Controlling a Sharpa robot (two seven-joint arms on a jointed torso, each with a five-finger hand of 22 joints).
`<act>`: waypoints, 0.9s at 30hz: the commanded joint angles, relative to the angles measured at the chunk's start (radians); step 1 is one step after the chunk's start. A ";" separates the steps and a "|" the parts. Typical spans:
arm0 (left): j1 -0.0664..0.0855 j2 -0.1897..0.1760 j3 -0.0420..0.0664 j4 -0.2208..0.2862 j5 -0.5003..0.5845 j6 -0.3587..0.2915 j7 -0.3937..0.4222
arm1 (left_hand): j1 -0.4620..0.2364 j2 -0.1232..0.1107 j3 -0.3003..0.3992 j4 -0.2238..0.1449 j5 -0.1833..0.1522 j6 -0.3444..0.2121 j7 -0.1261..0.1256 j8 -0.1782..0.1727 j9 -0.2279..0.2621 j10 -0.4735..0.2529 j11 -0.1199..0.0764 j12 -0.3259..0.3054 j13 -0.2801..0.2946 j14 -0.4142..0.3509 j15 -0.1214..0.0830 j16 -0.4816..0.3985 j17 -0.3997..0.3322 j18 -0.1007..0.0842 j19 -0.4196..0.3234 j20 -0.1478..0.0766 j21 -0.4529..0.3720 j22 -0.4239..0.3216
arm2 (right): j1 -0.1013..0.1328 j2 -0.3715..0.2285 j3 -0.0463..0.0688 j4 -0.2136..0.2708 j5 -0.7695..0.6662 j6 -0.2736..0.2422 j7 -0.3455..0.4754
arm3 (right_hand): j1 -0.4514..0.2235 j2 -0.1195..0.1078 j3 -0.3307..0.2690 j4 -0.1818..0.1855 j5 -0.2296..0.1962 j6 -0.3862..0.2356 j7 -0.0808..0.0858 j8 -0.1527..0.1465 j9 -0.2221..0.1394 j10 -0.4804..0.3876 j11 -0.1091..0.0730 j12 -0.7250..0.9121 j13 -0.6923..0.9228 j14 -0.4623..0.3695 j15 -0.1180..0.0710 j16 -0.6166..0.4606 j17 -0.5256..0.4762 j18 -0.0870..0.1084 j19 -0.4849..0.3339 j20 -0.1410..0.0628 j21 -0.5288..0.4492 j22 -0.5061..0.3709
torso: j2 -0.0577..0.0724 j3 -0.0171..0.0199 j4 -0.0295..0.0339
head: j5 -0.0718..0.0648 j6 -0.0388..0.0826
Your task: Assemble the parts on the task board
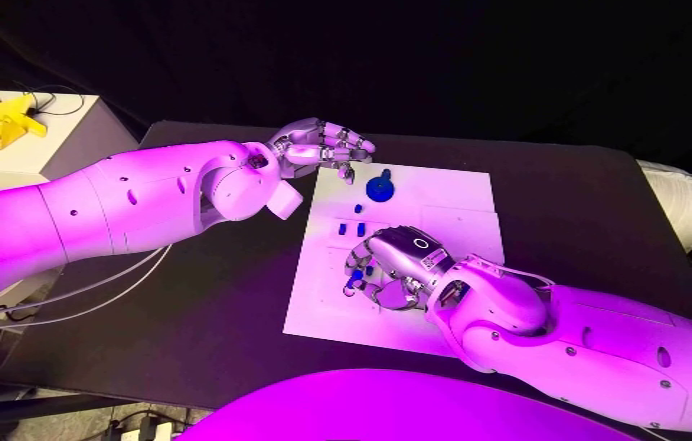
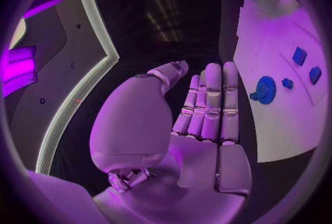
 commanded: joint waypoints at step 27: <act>0.000 -0.001 0.000 0.002 0.002 0.022 0.009 | 0.007 0.011 -0.003 0.003 -0.001 -0.001 -0.004 0.007 0.002 -0.002 0.002 0.004 -0.002 -0.001 0.004 -0.004 -0.002 0.015 0.007 -0.003 -0.008 -0.002 | -0.017 0.028 -0.002 -0.036 -0.024 0.063 0.003 | 0.002 0.020 -0.013 -0.022 -0.036 -0.001 0.007 -0.005 0.005 0.042 -0.031 -0.016 0.017 0.035 -0.003 0.003 -0.002 -0.011 -0.011 0.001 -0.004 0.007 | 0.000 -0.0021 0.0008 | 0.005 0.000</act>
